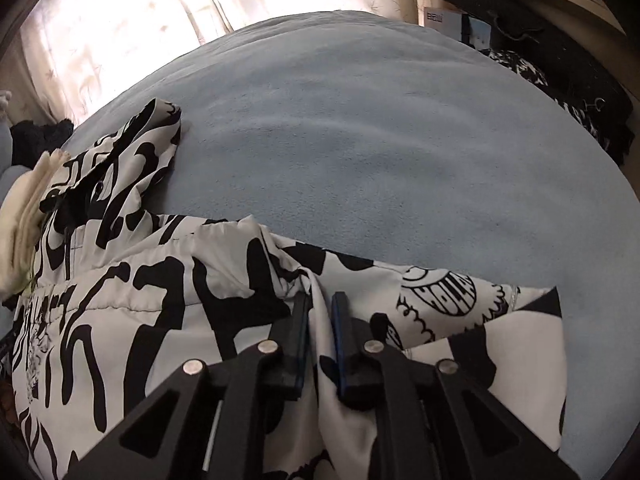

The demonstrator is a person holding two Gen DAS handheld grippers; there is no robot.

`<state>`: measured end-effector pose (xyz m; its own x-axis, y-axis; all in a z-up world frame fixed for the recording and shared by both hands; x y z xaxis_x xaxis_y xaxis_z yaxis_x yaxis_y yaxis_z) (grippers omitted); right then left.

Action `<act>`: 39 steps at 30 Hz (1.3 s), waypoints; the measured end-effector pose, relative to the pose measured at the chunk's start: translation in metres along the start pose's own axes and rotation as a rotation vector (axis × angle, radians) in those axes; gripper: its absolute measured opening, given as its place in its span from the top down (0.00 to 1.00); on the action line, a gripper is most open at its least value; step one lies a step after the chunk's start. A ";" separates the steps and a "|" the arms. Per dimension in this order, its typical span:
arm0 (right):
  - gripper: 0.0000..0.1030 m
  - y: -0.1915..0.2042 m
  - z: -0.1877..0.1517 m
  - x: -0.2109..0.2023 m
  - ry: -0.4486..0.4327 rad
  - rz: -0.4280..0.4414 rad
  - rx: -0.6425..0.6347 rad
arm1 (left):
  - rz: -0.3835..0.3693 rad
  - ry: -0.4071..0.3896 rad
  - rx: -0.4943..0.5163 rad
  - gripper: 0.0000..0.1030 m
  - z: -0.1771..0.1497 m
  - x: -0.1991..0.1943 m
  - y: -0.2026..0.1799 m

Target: Fold large clothes

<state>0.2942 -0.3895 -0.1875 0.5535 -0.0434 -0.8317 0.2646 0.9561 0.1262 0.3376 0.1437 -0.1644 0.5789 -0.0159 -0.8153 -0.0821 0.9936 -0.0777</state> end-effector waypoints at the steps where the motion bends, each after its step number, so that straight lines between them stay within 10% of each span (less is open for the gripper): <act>1: 0.86 -0.003 0.002 -0.002 0.012 0.014 0.010 | -0.024 0.006 -0.018 0.90 0.001 -0.001 0.004; 9: 0.68 0.010 0.015 -0.070 -0.112 0.102 0.088 | -0.125 -0.049 -0.141 0.67 0.015 -0.057 0.040; 13: 0.67 0.065 0.016 -0.088 -0.134 0.156 -0.043 | -0.136 -0.094 -0.072 0.92 0.023 -0.081 0.020; 23: 0.68 0.224 -0.028 -0.033 0.021 0.312 -0.320 | -0.186 -0.002 0.146 0.94 -0.007 -0.044 -0.077; 28: 1.00 0.166 -0.012 -0.016 -0.019 0.231 -0.253 | -0.192 0.019 0.177 0.99 -0.002 -0.012 -0.050; 37: 0.99 -0.029 0.017 -0.011 -0.086 -0.029 0.029 | -0.209 0.012 0.065 0.99 0.014 0.000 0.017; 39: 1.00 -0.057 0.019 -0.008 -0.069 0.040 0.133 | -0.213 0.016 0.067 0.99 0.014 0.002 0.019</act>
<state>0.2899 -0.4497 -0.1782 0.6175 -0.0306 -0.7860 0.3409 0.9109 0.2323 0.3486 0.1637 -0.1600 0.5648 -0.2271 -0.7934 0.0947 0.9729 -0.2111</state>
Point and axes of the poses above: each gripper's, at about its wrist camera, not at the fingertips, and x roughly the way its jaws point, y to its left, z to its top, the point moved 1 cm from there along x, roughly the way its jaws point, and after that the axes turned 4 degrees about -x, right-handed, at the moved point
